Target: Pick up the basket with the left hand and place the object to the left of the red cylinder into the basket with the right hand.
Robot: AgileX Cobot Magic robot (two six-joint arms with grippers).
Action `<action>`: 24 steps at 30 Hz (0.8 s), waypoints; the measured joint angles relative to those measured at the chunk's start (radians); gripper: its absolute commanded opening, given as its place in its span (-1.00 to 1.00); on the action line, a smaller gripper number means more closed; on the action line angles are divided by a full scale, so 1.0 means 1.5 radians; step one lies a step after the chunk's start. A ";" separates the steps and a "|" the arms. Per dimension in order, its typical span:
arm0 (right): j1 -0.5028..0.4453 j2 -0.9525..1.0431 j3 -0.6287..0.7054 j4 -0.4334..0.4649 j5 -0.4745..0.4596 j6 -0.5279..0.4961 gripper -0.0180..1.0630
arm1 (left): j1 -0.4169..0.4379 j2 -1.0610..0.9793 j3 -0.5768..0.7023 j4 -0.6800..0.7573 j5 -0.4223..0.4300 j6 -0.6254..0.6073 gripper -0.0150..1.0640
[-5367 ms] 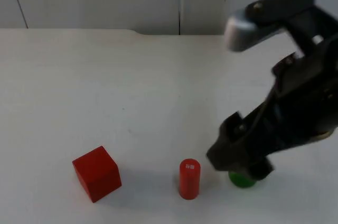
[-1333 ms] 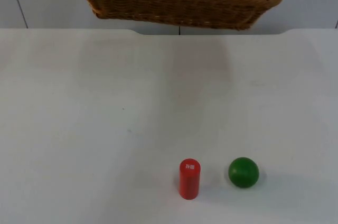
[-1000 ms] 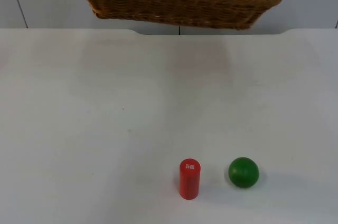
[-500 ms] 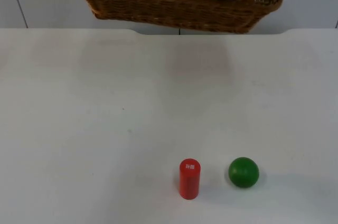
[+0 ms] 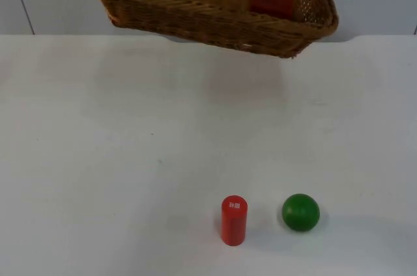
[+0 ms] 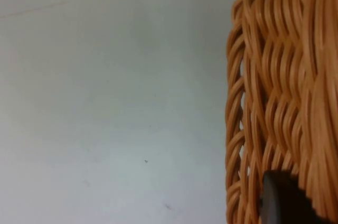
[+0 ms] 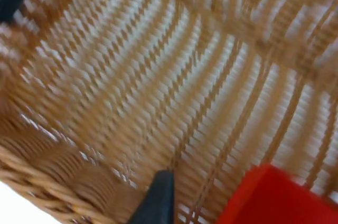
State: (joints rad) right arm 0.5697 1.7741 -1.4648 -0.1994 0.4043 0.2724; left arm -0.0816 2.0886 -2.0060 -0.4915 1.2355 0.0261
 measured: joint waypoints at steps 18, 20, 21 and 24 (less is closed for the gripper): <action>0.000 -0.427 0.033 -0.019 0.219 -0.088 0.61 | 0.000 0.071 0.003 -0.009 -0.001 0.020 -0.98; 0.000 -0.465 0.056 -0.020 0.231 -0.089 0.61 | 0.000 0.082 0.003 -0.019 -0.002 0.033 -0.98; 0.000 -0.488 0.071 -0.020 0.238 -0.091 0.61 | 0.000 0.086 0.003 -0.022 -0.002 0.037 -0.98; 0.000 -0.573 0.135 -0.020 0.245 -0.091 0.61 | 0.000 0.113 0.003 -0.039 -0.002 0.056 -0.98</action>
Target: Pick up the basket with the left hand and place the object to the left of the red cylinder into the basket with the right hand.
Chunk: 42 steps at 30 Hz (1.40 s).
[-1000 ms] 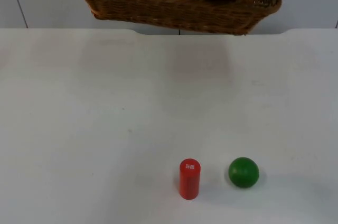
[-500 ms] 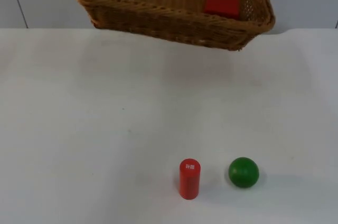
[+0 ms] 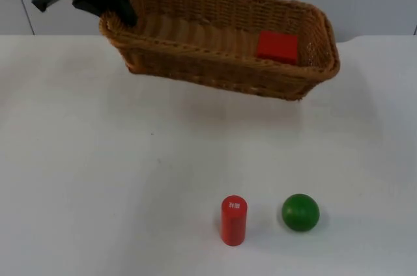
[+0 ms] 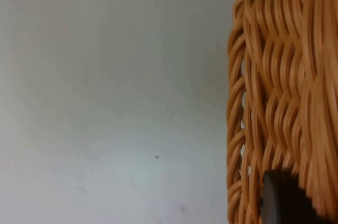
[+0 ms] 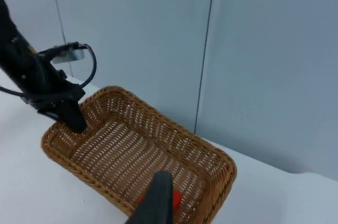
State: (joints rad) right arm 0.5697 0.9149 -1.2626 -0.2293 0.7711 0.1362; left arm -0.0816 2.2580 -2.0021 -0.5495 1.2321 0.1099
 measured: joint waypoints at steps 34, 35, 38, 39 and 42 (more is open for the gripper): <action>0.000 -0.125 0.125 -0.001 0.077 0.032 0.61 | -0.071 0.052 0.166 -0.080 -0.248 0.133 -0.98; 0.000 -0.097 0.108 0.000 0.078 0.032 0.61 | -0.071 0.052 0.166 -0.080 -0.243 0.133 -0.98; 0.000 -0.045 0.071 0.002 0.080 0.034 0.61 | -0.070 0.052 0.166 -0.079 -0.238 0.133 -0.98; 0.000 -0.017 0.050 0.002 0.081 0.035 0.61 | -0.070 0.052 0.166 -0.079 -0.237 0.135 -0.98; 0.000 0.034 0.009 0.002 0.081 0.038 0.61 | -0.070 0.052 0.167 -0.079 -0.237 0.136 -0.98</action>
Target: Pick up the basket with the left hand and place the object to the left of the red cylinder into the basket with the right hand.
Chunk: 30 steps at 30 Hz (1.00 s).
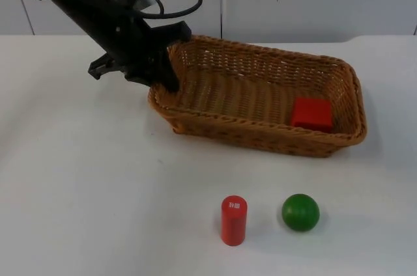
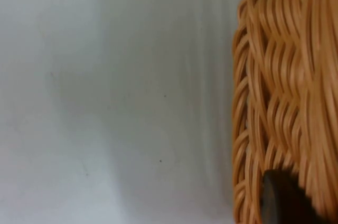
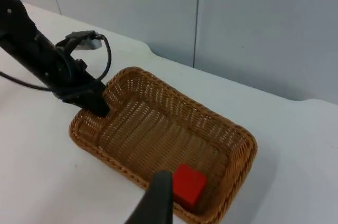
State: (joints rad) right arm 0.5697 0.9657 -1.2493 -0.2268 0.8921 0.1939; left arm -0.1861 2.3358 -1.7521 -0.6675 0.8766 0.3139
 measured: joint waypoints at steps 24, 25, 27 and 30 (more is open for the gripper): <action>0.000 0.122 -0.114 0.017 0.003 0.005 0.61 | 0.033 -0.004 0.000 0.012 0.026 0.019 0.97; 0.000 0.122 -0.114 0.017 0.003 0.005 0.61 | 0.033 -0.016 0.000 0.027 0.037 0.021 0.97; 0.000 0.122 -0.114 0.017 0.003 0.005 0.61 | 0.033 -0.032 0.000 0.044 0.047 0.021 0.97; 0.000 0.122 -0.114 0.011 0.003 0.003 0.61 | 0.033 -0.091 0.017 0.104 0.069 0.005 0.97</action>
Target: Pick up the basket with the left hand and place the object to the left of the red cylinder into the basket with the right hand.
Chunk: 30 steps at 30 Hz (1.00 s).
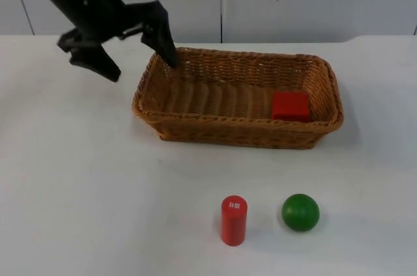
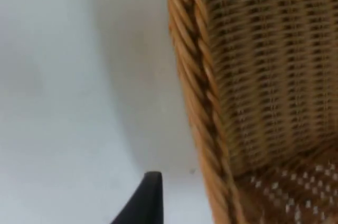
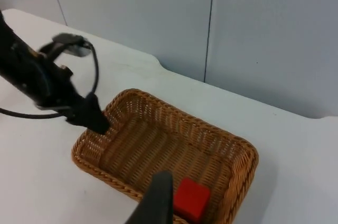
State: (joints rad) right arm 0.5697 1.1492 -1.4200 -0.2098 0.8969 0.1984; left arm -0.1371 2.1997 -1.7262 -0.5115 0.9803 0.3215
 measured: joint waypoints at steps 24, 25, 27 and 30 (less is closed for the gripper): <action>0.000 -0.103 0.050 -0.011 -0.043 -0.040 0.61 | 0.000 -0.676 0.431 0.147 -0.182 -0.023 0.97; 0.000 -0.119 0.063 -0.011 -0.044 -0.042 0.61 | 0.000 -0.717 0.450 0.147 -0.186 -0.023 0.97; 0.000 -0.156 0.098 -0.011 -0.048 -0.046 0.61 | 0.000 -0.790 0.485 0.147 -0.189 -0.023 0.97; 0.000 -0.203 0.153 -0.011 -0.050 -0.051 0.61 | 0.000 -0.899 0.544 0.147 -0.189 -0.023 0.97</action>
State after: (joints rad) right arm 0.5697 0.8440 -1.1906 -0.2263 0.8225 0.1212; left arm -0.1371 0.8506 -0.9103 -0.2914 0.6969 0.2874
